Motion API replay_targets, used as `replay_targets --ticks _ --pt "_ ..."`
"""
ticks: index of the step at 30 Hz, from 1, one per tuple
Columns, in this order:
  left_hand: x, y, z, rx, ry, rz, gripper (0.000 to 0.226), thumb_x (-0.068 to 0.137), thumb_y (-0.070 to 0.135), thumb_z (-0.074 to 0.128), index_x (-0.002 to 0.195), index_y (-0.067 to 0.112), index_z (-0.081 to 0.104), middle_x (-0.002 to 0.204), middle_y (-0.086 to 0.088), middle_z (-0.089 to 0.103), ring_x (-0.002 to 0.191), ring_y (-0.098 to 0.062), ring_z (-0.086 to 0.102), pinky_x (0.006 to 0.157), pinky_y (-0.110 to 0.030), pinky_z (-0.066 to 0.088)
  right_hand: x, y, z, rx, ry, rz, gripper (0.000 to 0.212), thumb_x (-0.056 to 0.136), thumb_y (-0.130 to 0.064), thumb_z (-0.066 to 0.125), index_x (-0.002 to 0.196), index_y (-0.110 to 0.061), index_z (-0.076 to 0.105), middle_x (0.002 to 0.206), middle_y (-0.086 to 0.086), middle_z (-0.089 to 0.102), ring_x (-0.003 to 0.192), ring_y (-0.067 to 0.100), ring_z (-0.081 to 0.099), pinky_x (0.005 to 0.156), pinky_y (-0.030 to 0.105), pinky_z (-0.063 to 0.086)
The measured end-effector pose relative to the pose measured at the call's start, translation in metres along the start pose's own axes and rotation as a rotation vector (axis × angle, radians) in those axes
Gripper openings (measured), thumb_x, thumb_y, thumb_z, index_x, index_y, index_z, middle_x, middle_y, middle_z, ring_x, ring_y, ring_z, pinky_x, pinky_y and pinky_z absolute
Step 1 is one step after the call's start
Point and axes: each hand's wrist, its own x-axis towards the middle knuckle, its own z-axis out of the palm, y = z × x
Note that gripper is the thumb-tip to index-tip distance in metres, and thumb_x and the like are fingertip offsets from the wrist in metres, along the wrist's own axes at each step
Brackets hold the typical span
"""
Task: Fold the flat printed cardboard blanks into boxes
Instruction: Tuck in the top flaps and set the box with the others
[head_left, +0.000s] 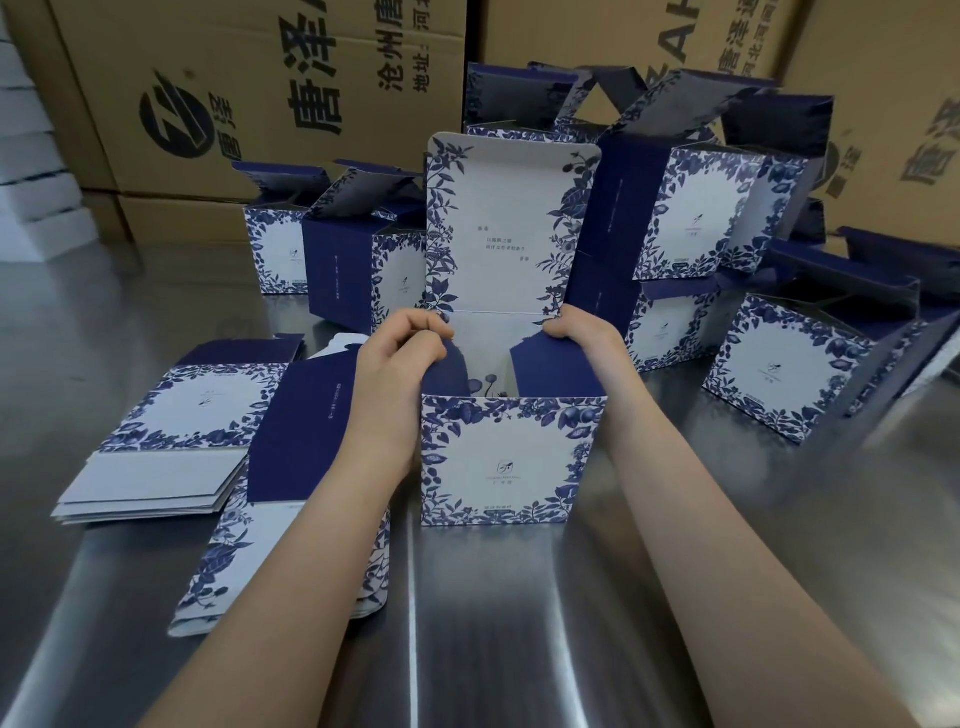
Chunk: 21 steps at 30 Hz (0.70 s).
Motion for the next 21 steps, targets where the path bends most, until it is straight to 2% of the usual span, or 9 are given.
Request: replay_targets --ticks 1,3,6,8,11,12,16,19,21 --pt "0.0 -0.001 0.0 0.004 -0.001 0.006 0.019 0.068 0.017 0.051 0.061 0.03 0.062 0.086 -0.004 0.057 0.086 -0.025 0.047 0.077 -0.041 0.035 0.0 0.002 0.0 0.015 0.019 -0.011 0.009 0.095 -0.005 0.052 0.1 -0.01 0.058 0.082 0.0 0.061 0.051 -0.001 0.06 0.045 0.012 0.046" --pt "0.001 -0.002 -0.001 0.006 -0.007 0.019 0.019 0.07 0.018 0.052 0.061 0.031 0.063 0.086 0.0 0.058 0.087 -0.023 0.048 0.077 -0.04 0.036 -0.001 0.006 -0.001 0.064 0.105 -0.038 0.02 0.094 -0.008 0.058 0.113 -0.012 0.055 0.094 -0.001 0.06 0.058 -0.003 0.062 0.048 0.011 0.045" --pt "0.0 -0.003 -0.002 -0.007 -0.025 0.02 0.018 0.073 0.02 0.053 0.065 0.032 0.063 0.084 0.002 0.058 0.083 -0.02 0.049 0.071 -0.032 0.038 -0.005 0.01 -0.003 0.092 0.134 -0.163 0.012 0.091 -0.007 0.064 0.092 -0.014 0.054 0.08 -0.006 0.057 0.053 -0.005 0.057 0.05 0.009 0.042" --pt "0.001 -0.005 -0.003 -0.03 -0.025 0.01 0.017 0.077 0.02 0.054 0.07 0.03 0.065 0.084 -0.001 0.059 0.077 -0.018 0.053 0.064 -0.028 0.041 -0.007 0.01 -0.004 0.06 0.093 -0.213 0.016 0.091 -0.009 0.065 0.081 -0.017 0.056 0.073 -0.008 0.061 0.057 -0.002 0.057 0.053 0.011 0.043" --pt "0.002 -0.007 -0.005 -0.072 0.017 -0.001 0.023 0.091 0.009 0.054 0.08 0.024 0.068 0.087 -0.004 0.062 0.075 -0.017 0.057 0.061 -0.026 0.046 -0.008 0.007 -0.008 0.023 -0.008 -0.217 0.007 0.091 -0.012 0.065 0.085 -0.016 0.064 0.074 -0.01 0.068 0.063 0.001 0.062 0.057 0.014 0.047" --pt "0.003 -0.007 -0.005 -0.084 0.036 -0.004 0.023 0.093 0.007 0.054 0.084 0.022 0.069 0.088 -0.004 0.063 0.075 -0.016 0.058 0.062 -0.026 0.047 -0.009 0.007 -0.01 0.045 -0.059 -0.194 0.003 0.09 -0.013 0.066 0.09 -0.016 0.066 0.081 -0.006 0.069 0.068 0.005 0.064 0.061 0.018 0.05" --pt "0.007 -0.008 -0.005 -0.036 0.097 0.045 0.022 0.095 0.012 0.057 0.085 0.022 0.074 0.092 0.006 0.072 0.087 -0.013 0.065 0.078 -0.029 0.052 -0.007 0.007 -0.017 0.029 -0.223 -0.128 0.035 0.078 -0.023 0.066 0.113 -0.02 0.066 0.109 0.001 0.063 0.087 0.013 0.066 0.077 0.023 0.052" --pt "0.007 -0.007 -0.005 0.018 0.122 0.093 0.018 0.095 0.018 0.062 0.087 0.024 0.076 0.09 0.02 0.073 0.089 0.0 0.067 0.08 -0.022 0.053 -0.004 0.009 -0.02 0.026 -0.247 -0.091 0.035 0.077 -0.025 0.065 0.112 -0.025 0.067 0.109 0.002 0.064 0.085 0.013 0.066 0.077 0.025 0.051" --pt "0.007 -0.007 -0.006 0.036 0.089 0.076 0.016 0.095 0.021 0.061 0.094 0.022 0.077 0.1 0.016 0.073 0.098 -0.004 0.067 0.087 -0.025 0.053 -0.002 0.012 -0.02 0.039 -0.237 -0.071 0.031 0.078 -0.026 0.064 0.108 -0.025 0.069 0.106 0.001 0.068 0.085 0.016 0.066 0.077 0.027 0.05"
